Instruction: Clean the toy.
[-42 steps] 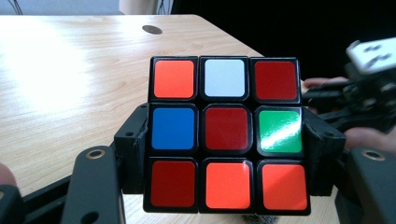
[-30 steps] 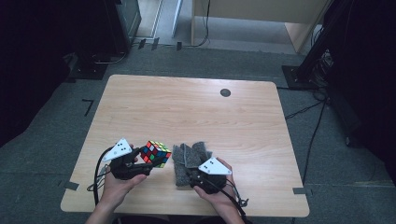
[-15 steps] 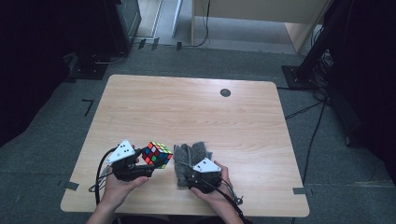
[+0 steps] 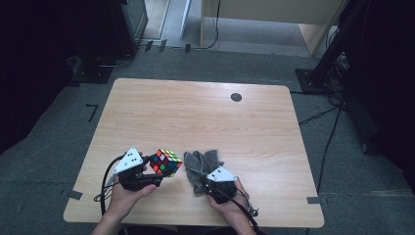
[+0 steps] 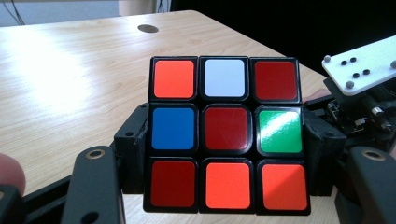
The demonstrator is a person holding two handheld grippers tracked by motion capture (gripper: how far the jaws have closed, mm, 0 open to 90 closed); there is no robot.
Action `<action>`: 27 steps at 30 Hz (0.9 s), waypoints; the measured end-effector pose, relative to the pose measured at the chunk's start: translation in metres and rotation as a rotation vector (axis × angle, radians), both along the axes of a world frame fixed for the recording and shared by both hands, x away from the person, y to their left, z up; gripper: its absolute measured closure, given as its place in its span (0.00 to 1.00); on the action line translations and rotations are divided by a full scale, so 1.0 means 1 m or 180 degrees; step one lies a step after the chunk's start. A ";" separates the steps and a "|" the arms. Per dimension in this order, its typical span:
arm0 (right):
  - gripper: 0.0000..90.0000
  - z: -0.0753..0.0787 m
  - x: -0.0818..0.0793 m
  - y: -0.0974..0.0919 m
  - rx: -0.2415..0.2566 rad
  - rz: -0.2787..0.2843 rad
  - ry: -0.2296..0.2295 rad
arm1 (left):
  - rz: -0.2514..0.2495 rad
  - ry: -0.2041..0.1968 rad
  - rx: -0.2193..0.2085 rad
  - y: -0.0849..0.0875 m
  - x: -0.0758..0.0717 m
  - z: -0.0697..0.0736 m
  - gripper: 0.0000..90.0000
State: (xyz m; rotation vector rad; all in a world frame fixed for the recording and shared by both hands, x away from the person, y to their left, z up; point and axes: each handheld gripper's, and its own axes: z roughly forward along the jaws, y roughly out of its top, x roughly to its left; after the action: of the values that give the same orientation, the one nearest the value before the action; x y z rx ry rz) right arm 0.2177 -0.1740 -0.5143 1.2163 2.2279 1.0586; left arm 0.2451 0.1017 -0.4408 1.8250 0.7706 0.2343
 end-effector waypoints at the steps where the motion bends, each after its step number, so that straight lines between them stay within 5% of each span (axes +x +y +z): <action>1: 0.78 0.001 0.000 -0.001 0.0006 0.0011 -0.0001 | -0.0002 -0.0005 0.0009 -0.001 0.000 0.000 0.38; 15: 0.80 0.027 -0.008 -0.020 0.0310 -0.0184 -0.0318 | -0.0040 -0.0163 0.0152 -0.012 -0.001 -0.008 0.38; 27: 0.80 0.065 -0.019 -0.028 0.0967 -0.0132 -0.0533 | -0.0298 -0.0326 0.0422 -0.033 -0.008 -0.023 0.38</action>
State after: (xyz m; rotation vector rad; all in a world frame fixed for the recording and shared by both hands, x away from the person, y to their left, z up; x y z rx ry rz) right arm 0.1989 -0.2016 -0.4493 1.2343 1.9577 1.4647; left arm 0.2374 0.0688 -0.4641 1.9525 0.6087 0.3216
